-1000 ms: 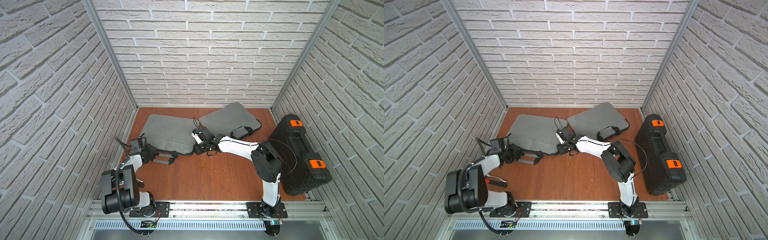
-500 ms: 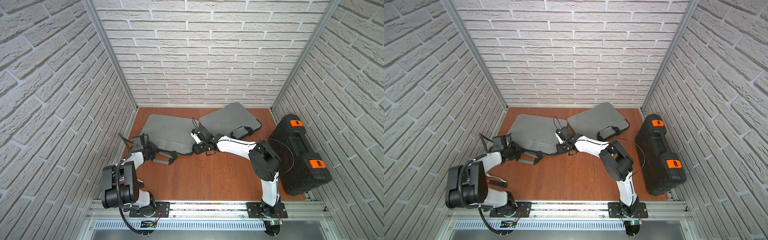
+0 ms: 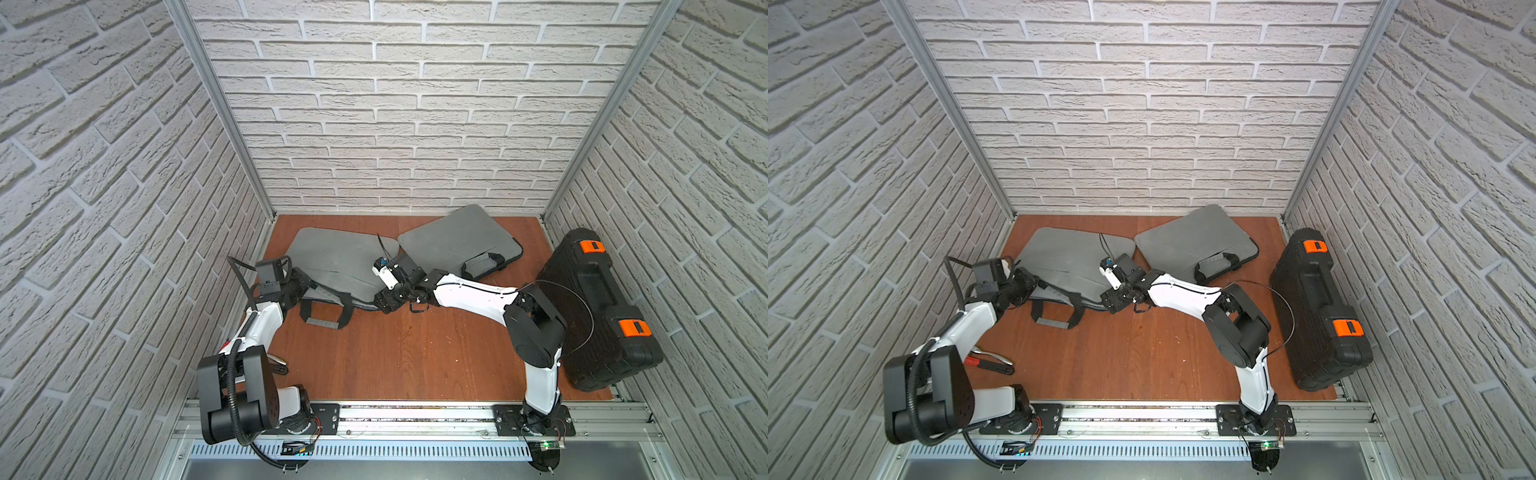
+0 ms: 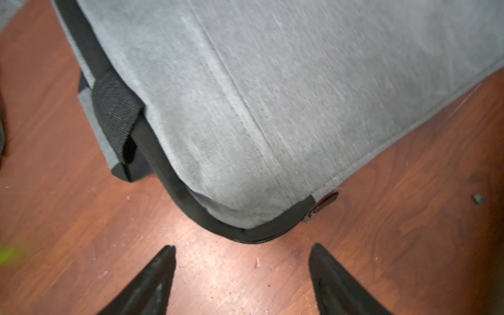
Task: Open the zippered laptop bag and take out the laptop
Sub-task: Open the bag flap on the zippered laptop bag.
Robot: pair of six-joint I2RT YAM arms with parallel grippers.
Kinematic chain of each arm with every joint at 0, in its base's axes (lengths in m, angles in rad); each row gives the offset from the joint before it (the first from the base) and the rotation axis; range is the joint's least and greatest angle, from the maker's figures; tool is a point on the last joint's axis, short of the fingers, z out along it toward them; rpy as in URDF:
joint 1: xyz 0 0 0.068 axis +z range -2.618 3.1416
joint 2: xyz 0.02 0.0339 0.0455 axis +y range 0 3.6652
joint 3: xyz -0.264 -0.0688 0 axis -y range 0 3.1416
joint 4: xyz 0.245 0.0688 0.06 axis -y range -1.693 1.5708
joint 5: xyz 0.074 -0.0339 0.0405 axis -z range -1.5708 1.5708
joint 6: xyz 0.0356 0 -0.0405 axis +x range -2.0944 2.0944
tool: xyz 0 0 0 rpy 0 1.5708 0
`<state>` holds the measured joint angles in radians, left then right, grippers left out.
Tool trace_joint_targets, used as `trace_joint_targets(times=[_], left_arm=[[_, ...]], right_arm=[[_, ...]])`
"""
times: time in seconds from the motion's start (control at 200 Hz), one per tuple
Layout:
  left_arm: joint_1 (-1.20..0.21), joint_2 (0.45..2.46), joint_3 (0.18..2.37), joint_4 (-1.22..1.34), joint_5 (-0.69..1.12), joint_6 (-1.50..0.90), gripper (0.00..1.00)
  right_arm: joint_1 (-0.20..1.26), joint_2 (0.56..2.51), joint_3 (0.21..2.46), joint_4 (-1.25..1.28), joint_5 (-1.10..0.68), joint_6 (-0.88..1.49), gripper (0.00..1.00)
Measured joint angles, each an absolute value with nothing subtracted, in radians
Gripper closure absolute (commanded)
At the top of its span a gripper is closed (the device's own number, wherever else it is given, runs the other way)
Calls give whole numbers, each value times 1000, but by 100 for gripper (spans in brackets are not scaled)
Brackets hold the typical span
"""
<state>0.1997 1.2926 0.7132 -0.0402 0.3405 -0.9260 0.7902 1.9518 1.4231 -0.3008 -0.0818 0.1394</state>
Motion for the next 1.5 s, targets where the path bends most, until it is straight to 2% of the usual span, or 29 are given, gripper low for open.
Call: trace_joint_targets(times=[0.2,0.49,0.765,1.0,1.08,1.165,1.265,1.34,1.42,1.495], left_arm=[[200,1291,763,-49,381,-971,100],[201,1291,831,-54,428,-1007,100],[210,1291,834,-55,448,-1024,100],[224,1291,835,-54,470,-1034,100],[227,1291,838,-54,475,-1034,100],[230,1291,845,-54,480,-1036,100],[232,1291,847,-54,482,-1041,100],[236,1290,847,-53,487,-1044,100],[239,1288,847,-52,488,-1045,100],[243,1287,847,-51,488,-1048,100]], right_arm=[[822,1946,1425,-275,-24,15,0],[861,1975,1516,-263,75,-130,0],[901,2151,1699,-288,167,-197,0],[917,2218,1736,-300,207,-234,0],[918,2226,1741,-295,241,-241,7],[921,2245,1771,-295,279,-246,26],[919,2276,1813,-267,326,-252,29],[918,2299,1840,-260,355,-258,35],[916,2332,1885,-263,380,-266,54],[910,2361,1927,-268,400,-266,79]])
